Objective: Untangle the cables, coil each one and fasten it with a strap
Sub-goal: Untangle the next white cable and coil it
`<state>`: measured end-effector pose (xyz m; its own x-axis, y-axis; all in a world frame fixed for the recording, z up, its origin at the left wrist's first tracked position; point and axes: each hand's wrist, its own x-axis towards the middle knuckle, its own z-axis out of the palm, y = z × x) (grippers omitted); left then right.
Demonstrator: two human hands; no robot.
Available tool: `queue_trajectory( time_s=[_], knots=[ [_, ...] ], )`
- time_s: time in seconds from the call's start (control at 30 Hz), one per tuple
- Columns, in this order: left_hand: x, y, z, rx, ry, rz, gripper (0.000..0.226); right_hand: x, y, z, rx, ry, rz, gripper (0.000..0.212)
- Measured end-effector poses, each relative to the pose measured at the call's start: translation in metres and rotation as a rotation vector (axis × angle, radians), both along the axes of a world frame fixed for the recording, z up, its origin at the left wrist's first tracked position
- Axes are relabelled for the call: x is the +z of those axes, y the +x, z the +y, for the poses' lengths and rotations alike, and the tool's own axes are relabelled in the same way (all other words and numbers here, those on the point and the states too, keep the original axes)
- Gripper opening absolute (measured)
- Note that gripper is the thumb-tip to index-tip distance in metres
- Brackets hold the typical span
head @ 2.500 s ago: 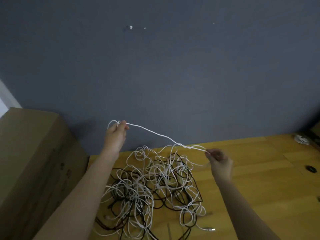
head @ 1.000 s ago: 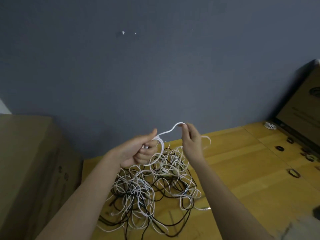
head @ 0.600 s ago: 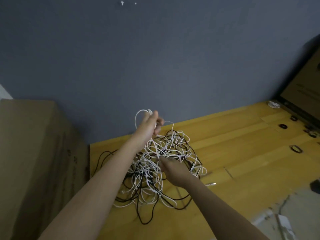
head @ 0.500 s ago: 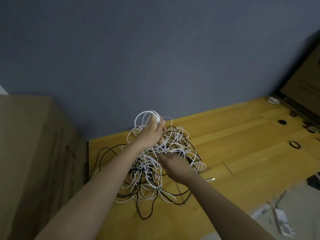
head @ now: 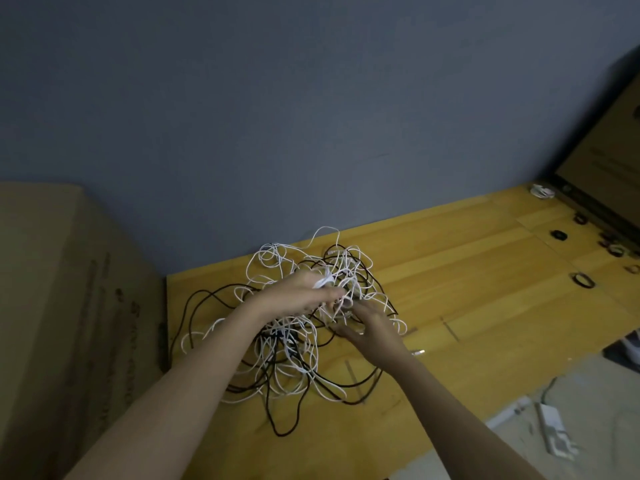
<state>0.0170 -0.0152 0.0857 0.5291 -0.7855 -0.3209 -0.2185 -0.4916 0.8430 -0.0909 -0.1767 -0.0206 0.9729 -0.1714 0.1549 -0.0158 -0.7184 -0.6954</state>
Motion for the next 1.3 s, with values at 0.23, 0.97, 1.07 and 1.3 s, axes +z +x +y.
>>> queue_trajectory(
  time_s=[0.23, 0.97, 1.07, 1.3],
  knots=[
    [-0.002, 0.002, 0.021, 0.114, -0.241, 0.225, 0.039, 0.003, 0.015, 0.03, -0.144, 0.392, -0.02, 0.047],
    [0.02, 0.059, 0.052, 0.787, -0.489, 0.064, 0.027, 0.044, 0.042, -0.056, -0.859, 0.501, -0.099, 0.023],
    [0.03, 0.045, 0.038, 0.655, -0.457, 0.051, 0.027, 0.07, 0.052, -0.033, -0.608, 0.34, -0.134, 0.051],
    [0.051, 0.026, 0.018, 0.471, -0.461, 0.046, 0.029, 0.086, 0.067, 0.019, -0.037, 0.119, 0.033, 0.048]
  ],
)
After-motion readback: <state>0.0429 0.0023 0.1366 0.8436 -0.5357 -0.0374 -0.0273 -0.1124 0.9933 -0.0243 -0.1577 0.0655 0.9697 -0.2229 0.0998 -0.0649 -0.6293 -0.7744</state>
